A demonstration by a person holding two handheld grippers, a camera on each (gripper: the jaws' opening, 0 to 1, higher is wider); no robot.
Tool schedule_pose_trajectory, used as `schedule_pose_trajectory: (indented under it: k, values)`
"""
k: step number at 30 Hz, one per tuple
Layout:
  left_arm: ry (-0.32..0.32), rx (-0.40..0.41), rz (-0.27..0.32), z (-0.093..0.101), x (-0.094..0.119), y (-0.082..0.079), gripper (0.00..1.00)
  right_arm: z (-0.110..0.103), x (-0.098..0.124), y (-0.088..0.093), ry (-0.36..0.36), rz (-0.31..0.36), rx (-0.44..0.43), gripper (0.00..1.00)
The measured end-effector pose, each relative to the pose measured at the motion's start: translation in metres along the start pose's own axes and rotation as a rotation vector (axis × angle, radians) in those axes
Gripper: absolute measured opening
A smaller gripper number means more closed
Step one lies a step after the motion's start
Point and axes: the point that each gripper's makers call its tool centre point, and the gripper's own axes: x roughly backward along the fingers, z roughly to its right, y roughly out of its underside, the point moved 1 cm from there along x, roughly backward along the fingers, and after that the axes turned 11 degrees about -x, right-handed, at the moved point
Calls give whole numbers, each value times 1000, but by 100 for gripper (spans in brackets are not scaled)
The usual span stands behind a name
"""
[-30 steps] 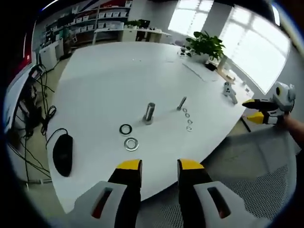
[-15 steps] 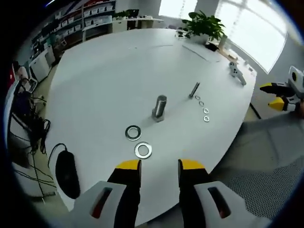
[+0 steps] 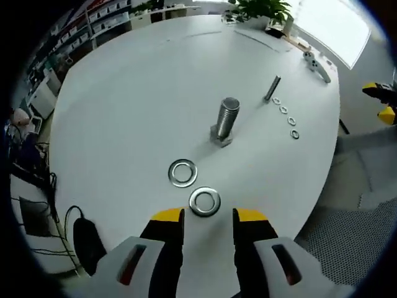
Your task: Place the washer onto the threaded stud by aligning its center hole with the stud, sliding it down to the base, and recovering from edge contact or off-axis alignment until the washer reaches the visible bottom stop.
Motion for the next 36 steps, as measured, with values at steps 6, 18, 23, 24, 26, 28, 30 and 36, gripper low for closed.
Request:
schedule_pose_trajectory:
  k: [6, 18, 23, 24, 26, 28, 30, 36]
  values:
    - [9, -13, -24, 2, -6, -1, 29, -1, -1, 1, -4, -11, -1, 43]
    - [28, -55, -50, 0, -17, -3, 28, 0, 0, 0, 3, -4, 5, 42]
    - [16, -210, -102, 1, -19, -4, 22, 2, 1, -1, 7, 3, -6, 42]
    - [17, -195, -115, 0, -19, -4, 22, 2, 1, -2, 7, 6, -4, 41]
    - [26, -203, -137, -2, -20, -4, 21, 2, 1, -2, 9, 6, -3, 41]
    - [35, -235, -178, -1, -20, -4, 21, 3, 1, -2, 12, 5, -7, 41]
    - [44, -251, -216, 0, -21, -4, 22, 4, 1, -3, 13, 10, -9, 41]
    - [71, -281, -311, -1, -22, -4, 21, 3, 0, -1, 17, 0, -4, 41]
